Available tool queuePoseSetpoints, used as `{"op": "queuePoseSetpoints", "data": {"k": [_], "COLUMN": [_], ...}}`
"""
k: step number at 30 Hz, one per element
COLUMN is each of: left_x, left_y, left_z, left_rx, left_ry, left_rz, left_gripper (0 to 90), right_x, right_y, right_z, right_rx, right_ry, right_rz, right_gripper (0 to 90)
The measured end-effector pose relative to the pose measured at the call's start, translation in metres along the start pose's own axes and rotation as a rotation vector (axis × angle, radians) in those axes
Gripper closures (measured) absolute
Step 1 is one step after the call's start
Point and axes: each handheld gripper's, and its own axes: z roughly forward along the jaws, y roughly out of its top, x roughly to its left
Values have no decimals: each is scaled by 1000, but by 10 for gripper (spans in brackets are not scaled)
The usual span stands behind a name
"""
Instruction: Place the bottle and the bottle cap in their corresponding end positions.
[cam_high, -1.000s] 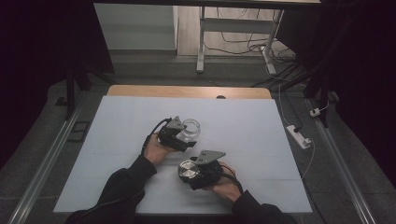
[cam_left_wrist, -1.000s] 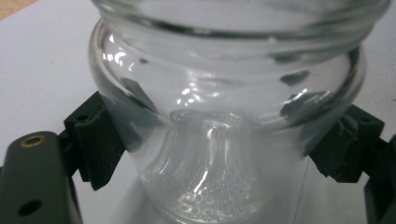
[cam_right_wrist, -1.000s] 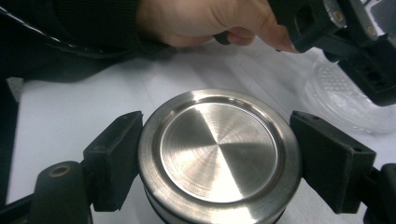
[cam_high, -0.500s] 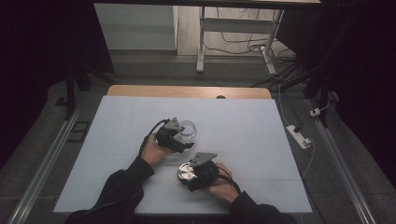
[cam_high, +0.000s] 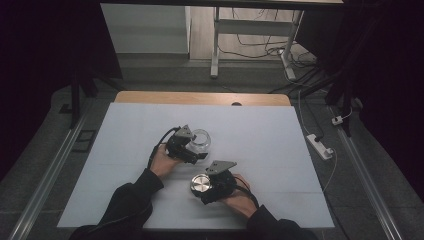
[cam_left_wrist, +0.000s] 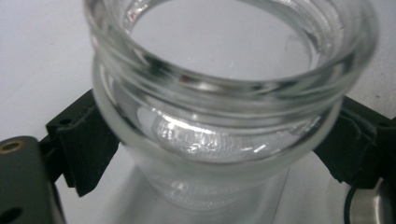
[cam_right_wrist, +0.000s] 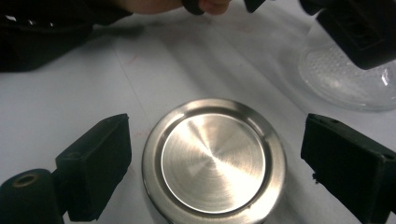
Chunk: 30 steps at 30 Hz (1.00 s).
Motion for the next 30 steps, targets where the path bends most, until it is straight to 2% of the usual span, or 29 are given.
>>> {"op": "queuePoseSetpoints", "data": {"k": [7,11,16,25,30], "left_x": [0,-3,-8,-18,-26], "left_y": [2,1,-1,-3,-8], "left_z": [-14,-18,-22,-37,-42], "left_rx": [-23,-11,1,-23,-22], "left_ry": [7,5,3,-3,-28], "left_rz": [-23,-19,-18,-31,-31], "left_gripper": [56,45,35,28,3], "right_x": [-2,-2,-2,-5,-5], "right_y": [4,4,6,7,6], "right_z": [-9,-12,-16,-28,-32], "right_rx": [-30,-33,-37,-58,-47], "right_ry": [2,2,2,-3,-9], "right_rz": [15,15,8,20,17], "right_gripper": [76,76,76,75,65]}}
